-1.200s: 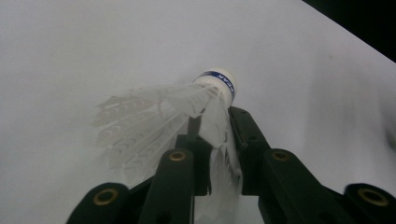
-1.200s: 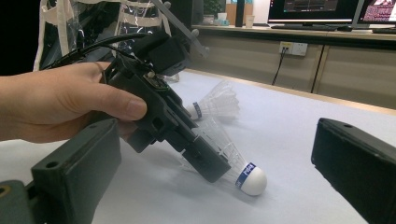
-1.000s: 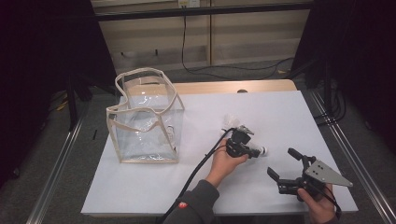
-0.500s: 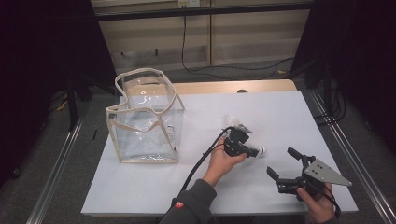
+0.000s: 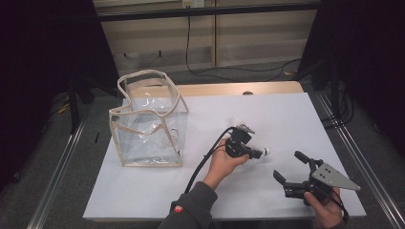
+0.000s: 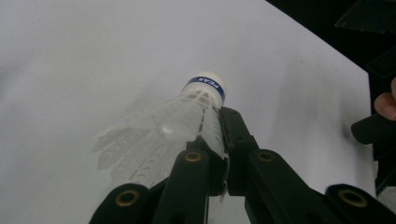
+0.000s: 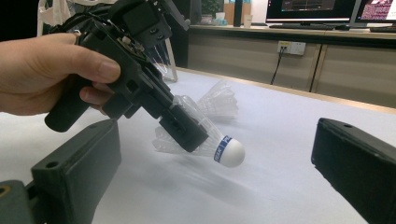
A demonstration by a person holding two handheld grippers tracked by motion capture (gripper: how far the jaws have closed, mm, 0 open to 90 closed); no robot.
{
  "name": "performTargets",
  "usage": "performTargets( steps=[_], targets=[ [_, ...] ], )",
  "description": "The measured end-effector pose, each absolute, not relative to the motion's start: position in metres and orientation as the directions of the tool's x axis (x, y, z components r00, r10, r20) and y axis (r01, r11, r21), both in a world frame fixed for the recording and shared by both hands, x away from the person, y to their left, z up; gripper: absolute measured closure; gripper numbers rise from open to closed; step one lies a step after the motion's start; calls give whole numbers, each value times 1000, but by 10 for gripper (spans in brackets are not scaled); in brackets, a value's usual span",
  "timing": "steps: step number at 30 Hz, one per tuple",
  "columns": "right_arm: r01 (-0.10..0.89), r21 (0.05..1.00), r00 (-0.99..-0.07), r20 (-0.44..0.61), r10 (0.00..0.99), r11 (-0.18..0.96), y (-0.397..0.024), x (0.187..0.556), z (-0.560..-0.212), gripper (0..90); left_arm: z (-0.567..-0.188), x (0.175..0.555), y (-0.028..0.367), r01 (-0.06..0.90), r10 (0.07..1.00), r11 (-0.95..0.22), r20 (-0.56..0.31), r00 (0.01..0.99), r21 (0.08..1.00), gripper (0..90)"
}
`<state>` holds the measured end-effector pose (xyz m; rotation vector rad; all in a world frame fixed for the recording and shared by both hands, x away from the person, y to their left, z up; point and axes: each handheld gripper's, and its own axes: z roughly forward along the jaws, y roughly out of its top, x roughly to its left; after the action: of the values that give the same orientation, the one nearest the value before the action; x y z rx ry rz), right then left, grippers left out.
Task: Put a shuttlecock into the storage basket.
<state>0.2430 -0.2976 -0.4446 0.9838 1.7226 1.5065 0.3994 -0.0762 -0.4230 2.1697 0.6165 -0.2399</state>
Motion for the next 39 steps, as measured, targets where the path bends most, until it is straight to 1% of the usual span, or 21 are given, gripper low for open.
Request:
performTargets(
  steps=[4, 8, 21, 26, 31, 35, 39],
  targets=[
    [124, 990, -514, 10, 858, 62, -299, 242, -445, 13, -419, 399, -74, 498, 349, -530, -359, 866, 686, 890],
    [128, 990, -506, 10, 863, 63, -301, 240, -445, 13, -416, 400, -72, 508, 343, -518, -377, 861, 688, 890],
    [127, 989, -518, 5, 855, 72, -297, 243, -445, 13, -402, 403, -57, 509, 354, -518, -369, 859, 688, 891],
    [129, 989, -513, 9, 858, 66, -298, 243, -446, 13, -399, 404, -52, 521, 362, -504, -379, 852, 689, 891],
    [126, 989, -515, 2, 857, 73, -299, 242, -445, 13, -397, 405, -51, 515, 355, -508, -378, 855, 690, 892],
    [124, 991, -509, 17, 861, 54, -298, 242, -444, 13, -395, 405, -50, 519, 357, -507, -380, 853, 688, 892],
    [131, 988, -518, 2, 855, 77, -297, 244, -447, 13, -389, 407, -48, 511, 357, -509, -370, 858, 692, 892]
  ],
)
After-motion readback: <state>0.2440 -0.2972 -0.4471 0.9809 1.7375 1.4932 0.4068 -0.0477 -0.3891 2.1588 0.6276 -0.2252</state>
